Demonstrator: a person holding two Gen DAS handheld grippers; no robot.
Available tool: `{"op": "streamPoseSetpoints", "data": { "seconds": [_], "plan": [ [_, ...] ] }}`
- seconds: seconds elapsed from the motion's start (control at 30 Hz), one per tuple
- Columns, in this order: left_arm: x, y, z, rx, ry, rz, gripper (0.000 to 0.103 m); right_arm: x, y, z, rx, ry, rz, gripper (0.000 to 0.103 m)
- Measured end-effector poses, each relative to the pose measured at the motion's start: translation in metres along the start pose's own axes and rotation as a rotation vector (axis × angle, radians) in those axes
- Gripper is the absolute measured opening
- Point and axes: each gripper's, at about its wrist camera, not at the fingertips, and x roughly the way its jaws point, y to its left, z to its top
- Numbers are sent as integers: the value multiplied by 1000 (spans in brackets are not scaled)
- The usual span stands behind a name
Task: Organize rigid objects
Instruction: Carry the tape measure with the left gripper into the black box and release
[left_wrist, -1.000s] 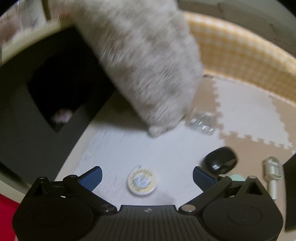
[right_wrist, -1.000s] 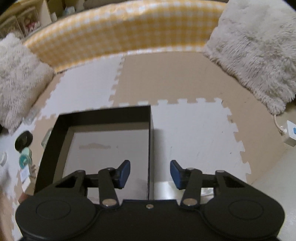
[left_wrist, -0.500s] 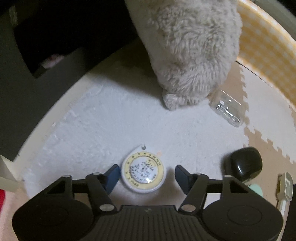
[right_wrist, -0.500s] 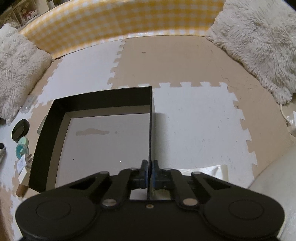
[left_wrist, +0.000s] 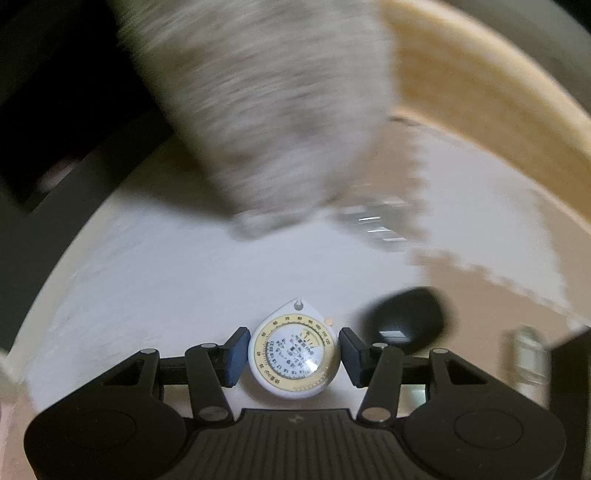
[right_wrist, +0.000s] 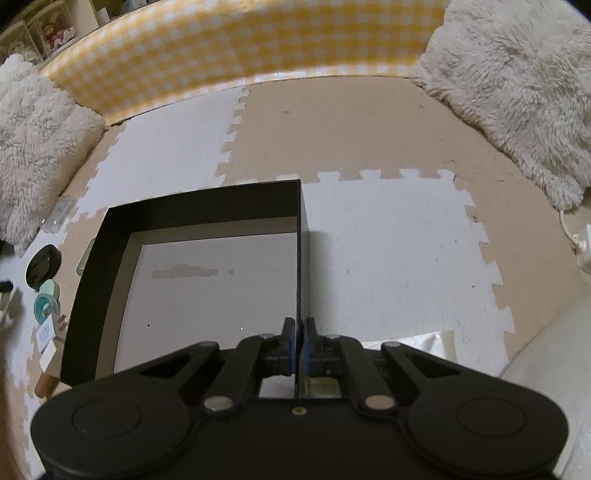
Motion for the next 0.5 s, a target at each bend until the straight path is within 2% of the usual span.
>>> {"op": "streamPoseSetpoints", "data": {
  "seconds": [0.13, 0.23, 0.33, 0.43, 0.5],
  "plan": [
    [-28, -57, -7, 118, -56, -149, 53, 0, 0, 0, -4, 1, -1, 4],
    [-47, -100, -20, 182, -62, -288, 53, 0, 1, -1, -9, -1, -4, 4],
    [-63, -138, -38, 274, -67, -395, 53, 0, 0, -2, -2, -5, 1, 4],
    [-72, -171, -59, 355, -61, -479, 53, 0, 0, -2, 6, -6, 6, 4],
    [-76, -186, -71, 409, -64, -506, 53, 0, 0, -2, 2, -6, 4, 4]
  ]
}}
